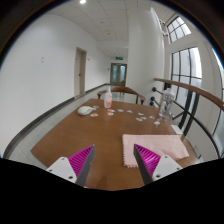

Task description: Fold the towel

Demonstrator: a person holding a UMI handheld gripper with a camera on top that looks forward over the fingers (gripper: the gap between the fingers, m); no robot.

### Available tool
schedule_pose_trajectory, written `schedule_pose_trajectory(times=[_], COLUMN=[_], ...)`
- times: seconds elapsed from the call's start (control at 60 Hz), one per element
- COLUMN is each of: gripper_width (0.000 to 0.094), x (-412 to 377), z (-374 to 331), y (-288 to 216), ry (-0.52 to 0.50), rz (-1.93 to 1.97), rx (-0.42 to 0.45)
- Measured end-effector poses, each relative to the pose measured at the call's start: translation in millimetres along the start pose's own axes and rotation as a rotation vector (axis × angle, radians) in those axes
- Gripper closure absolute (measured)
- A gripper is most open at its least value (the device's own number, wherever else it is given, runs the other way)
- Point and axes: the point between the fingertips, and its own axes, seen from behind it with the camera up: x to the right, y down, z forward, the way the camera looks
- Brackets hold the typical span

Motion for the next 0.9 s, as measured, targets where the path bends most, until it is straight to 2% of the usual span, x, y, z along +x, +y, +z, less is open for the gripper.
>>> schedule_pose_trajectory(times=[0.083,0.183,0.283,0.35,0.4,0.417,0.433,0.5,0.583,0.75,0.9], gripper_width=[0.0166,0.0256,0.0350,0.0448,0.0568,0.0560,0.0599,0.0891,0.0927,0.0934,0.0934], x=[31.5,51.4,51.2,44.5,42.4,41.3,40.1,37.5,39.3,41.9,79.5], z=[34.8,66.5,90.2,99.8,106.5,106.1,105.7,107.6,108.3,108.7,87.4], y=[2.3,19.5,30.6,37.0,39.7,38.6,39.1,40.0,40.0,38.9,-8.6], ry=[0.046,0.070,0.037,0.009,-0.014,-0.022,-0.032,-0.045,-0.033,-0.015,0.042], rz=[-0.009,-0.021,-0.024,-0.032,-0.012,0.001,0.009,0.027,0.030,0.008,0.033], rx=[-0.019,-0.084,-0.122,-0.141,-0.150,-0.151,-0.156,-0.163,-0.161,-0.156,-0.058])
